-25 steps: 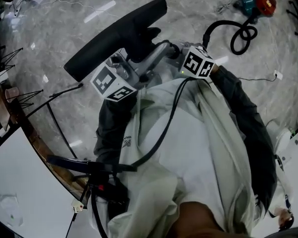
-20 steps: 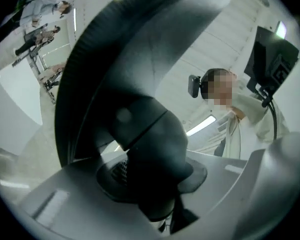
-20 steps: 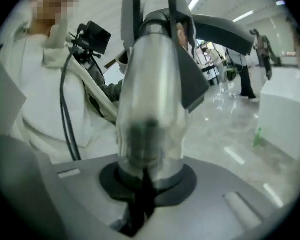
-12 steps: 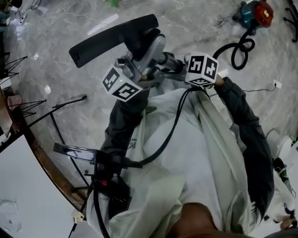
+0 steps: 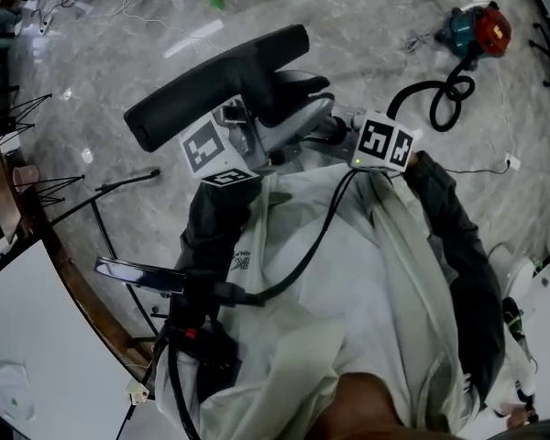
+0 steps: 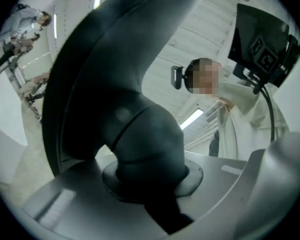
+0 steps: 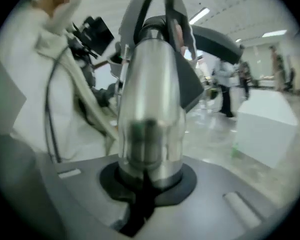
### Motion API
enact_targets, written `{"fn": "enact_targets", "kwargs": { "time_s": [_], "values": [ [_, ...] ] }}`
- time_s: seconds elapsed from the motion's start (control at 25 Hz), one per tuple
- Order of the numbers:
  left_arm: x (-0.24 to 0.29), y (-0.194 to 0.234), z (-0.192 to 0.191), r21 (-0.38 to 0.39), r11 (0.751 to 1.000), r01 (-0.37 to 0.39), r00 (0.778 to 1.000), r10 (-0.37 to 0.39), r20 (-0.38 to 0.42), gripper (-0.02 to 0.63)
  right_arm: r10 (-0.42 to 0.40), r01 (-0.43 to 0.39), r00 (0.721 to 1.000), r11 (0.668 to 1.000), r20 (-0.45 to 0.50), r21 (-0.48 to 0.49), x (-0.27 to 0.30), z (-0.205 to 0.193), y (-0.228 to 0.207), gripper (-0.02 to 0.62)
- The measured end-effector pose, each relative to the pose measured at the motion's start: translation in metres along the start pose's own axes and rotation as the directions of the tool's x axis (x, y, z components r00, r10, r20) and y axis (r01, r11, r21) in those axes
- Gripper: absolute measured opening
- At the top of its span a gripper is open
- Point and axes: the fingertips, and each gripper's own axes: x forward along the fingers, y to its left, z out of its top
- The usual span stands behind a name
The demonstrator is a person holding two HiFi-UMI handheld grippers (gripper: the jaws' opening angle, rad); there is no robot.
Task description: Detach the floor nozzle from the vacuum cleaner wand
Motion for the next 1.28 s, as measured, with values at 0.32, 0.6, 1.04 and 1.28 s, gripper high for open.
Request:
{"fn": "enact_targets", "kwargs": {
  "time_s": [0.32,0.6,1.04,1.28],
  "values": [
    [0.016,0.006,0.001,-0.028,0.999,-0.028,0.999,0.029,0.046,0.069,0.170,-0.170,0.985,0.984,0.003,0.045,-0.023,0.007,0.009,0.037],
    [0.011,0.030,-0.008,-0.025,0.954,-0.299,0.953,0.298,-0.048,0.068,-0.587,0.588,0.809,0.807,-0.028,0.054,-0.024,0.001,-0.046,0.037],
    [0.019,-0.022,-0.006,-0.015,0.999,0.034,0.998,-0.034,0.058,0.072,0.188,-0.188,0.982,0.982,-0.012,0.017,-0.031,-0.008,0.028,0.037],
    [-0.007,0.038,-0.024,-0.055,0.894,-0.444,0.896,0.443,-0.037,0.069,-0.493,0.497,0.867,0.866,-0.070,0.060,-0.015,-0.019,-0.032,0.037]
  ]
}}
